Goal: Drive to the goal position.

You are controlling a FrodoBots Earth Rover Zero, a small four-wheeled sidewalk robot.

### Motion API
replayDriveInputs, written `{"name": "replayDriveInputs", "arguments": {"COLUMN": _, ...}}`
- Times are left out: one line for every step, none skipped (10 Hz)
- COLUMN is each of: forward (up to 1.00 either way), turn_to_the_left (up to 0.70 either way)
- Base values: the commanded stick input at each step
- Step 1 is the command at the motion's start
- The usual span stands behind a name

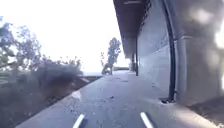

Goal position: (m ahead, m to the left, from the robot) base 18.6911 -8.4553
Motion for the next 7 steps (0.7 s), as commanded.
{"name": "replayDriveInputs", "arguments": {"forward": 0.98, "turn_to_the_left": 0.00}}
{"name": "replayDriveInputs", "arguments": {"forward": 0.98, "turn_to_the_left": -0.01}}
{"name": "replayDriveInputs", "arguments": {"forward": 0.98, "turn_to_the_left": -0.18}}
{"name": "replayDriveInputs", "arguments": {"forward": 0.98, "turn_to_the_left": -0.13}}
{"name": "replayDriveInputs", "arguments": {"forward": 0.98, "turn_to_the_left": -0.06}}
{"name": "replayDriveInputs", "arguments": {"forward": 0.98, "turn_to_the_left": 0.00}}
{"name": "replayDriveInputs", "arguments": {"forward": 0.98, "turn_to_the_left": 0.00}}
